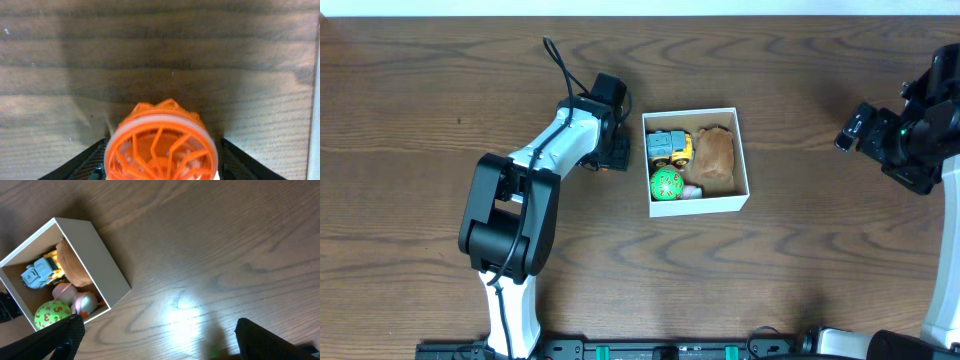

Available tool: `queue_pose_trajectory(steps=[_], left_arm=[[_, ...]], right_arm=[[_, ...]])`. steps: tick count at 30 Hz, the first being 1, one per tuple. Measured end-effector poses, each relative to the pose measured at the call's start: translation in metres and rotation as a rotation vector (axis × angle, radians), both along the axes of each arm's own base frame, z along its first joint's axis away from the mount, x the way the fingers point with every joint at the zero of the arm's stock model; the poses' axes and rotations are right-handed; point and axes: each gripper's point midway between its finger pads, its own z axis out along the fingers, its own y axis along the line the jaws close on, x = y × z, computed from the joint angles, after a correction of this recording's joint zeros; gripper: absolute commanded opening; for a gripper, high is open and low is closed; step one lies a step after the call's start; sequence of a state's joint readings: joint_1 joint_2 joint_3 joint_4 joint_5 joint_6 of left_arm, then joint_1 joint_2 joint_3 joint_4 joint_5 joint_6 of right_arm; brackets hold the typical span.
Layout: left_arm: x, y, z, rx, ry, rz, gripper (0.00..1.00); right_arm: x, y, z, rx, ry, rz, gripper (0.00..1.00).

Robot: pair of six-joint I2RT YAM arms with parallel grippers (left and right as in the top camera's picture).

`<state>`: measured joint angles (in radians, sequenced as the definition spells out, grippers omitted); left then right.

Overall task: Pack container
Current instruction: 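Move the left gripper to the orange spiky ball and grasp it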

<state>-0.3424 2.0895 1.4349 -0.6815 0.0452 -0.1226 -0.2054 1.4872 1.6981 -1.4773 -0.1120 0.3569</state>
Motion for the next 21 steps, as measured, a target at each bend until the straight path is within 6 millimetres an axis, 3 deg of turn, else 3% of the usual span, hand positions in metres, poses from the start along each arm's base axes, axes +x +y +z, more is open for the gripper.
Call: queue_pose_trajectory(steps=[10, 12, 17, 21], left_arm=[[0.000, 0.000, 0.000, 0.005, 0.000, -0.029, 0.67], [0.000, 0.001, 0.000, 0.011, -0.003, -0.050, 0.62], [0.002, 0.005, 0.002, 0.044, -0.017, -0.101, 0.60], [0.003, 0.006, 0.012, 0.052, -0.035, -0.121, 0.59]], right_arm=[[0.000, 0.000, 0.000, -0.001, 0.001, 0.002, 0.99], [0.000, 0.000, 0.000, 0.000, 0.001, 0.002, 0.99], [0.000, 0.000, 0.000, 0.000, 0.001, 0.001, 0.99], [0.000, 0.000, 0.000, -0.001, 0.001, 0.002, 0.99]])
